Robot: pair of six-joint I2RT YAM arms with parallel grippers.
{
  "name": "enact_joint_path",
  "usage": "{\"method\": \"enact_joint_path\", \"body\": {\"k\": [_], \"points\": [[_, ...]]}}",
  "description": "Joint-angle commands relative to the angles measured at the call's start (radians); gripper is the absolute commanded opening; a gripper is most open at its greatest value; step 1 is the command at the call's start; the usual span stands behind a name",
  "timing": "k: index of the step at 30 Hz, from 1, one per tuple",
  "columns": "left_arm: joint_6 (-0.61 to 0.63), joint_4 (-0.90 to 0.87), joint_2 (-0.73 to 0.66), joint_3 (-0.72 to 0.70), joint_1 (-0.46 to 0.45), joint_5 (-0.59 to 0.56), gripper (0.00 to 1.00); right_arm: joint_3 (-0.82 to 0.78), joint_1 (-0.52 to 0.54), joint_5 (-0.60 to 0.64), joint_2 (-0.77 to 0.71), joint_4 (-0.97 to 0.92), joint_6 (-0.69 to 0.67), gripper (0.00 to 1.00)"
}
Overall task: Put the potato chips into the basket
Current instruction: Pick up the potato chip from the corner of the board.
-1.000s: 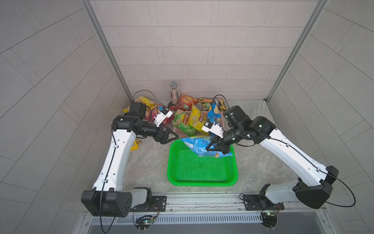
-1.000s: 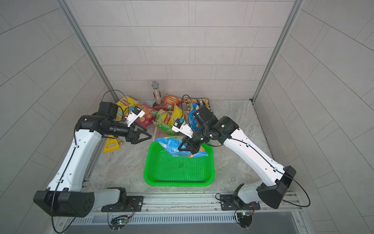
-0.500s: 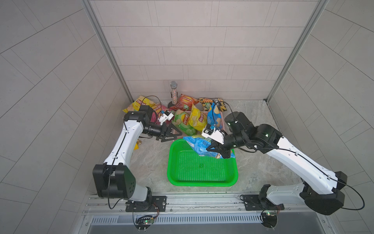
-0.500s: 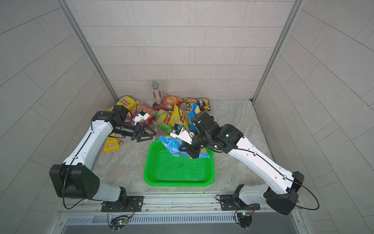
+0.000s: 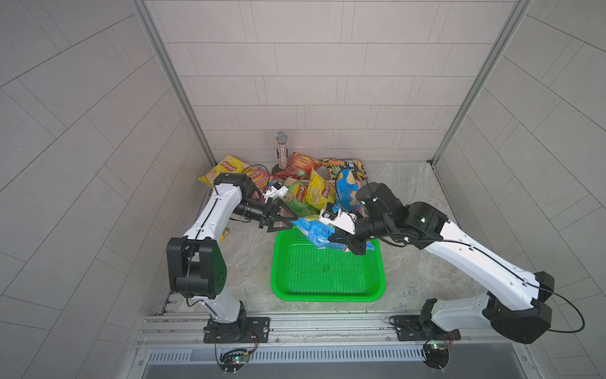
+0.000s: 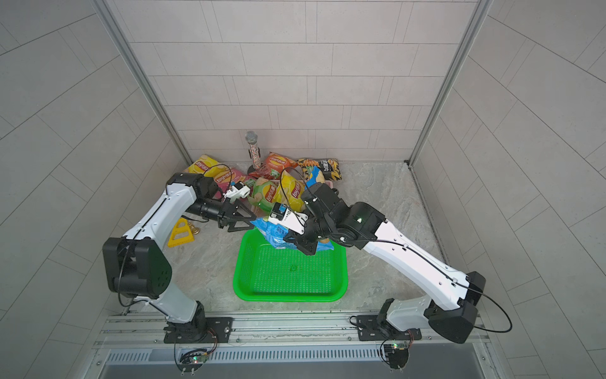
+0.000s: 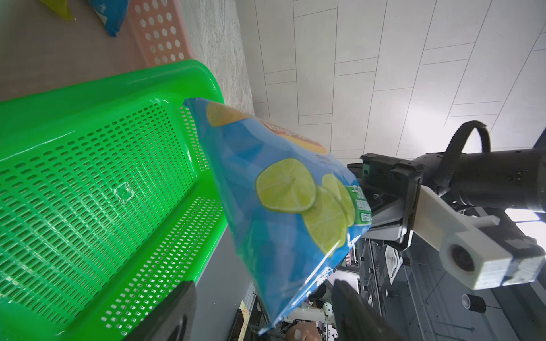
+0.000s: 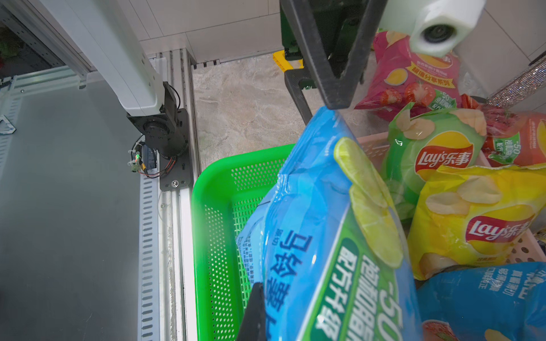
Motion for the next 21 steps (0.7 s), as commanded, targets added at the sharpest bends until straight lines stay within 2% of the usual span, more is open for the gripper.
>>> {"method": "enact_joint_path", "body": {"k": [1,10,21], "points": [[0.058,-0.175,-0.012,0.021,-0.01,0.042,0.75,0.034,0.012,0.026,0.012,0.027,-0.024,0.0],[0.072,-0.175,-0.011,0.004,-0.018,0.038,0.6,0.037,0.028,0.021,0.027,0.068,-0.026,0.0],[0.102,-0.176,-0.026,0.004,-0.019,0.039,0.15,-0.001,0.033,0.043,0.025,0.076,-0.02,0.0]]}}
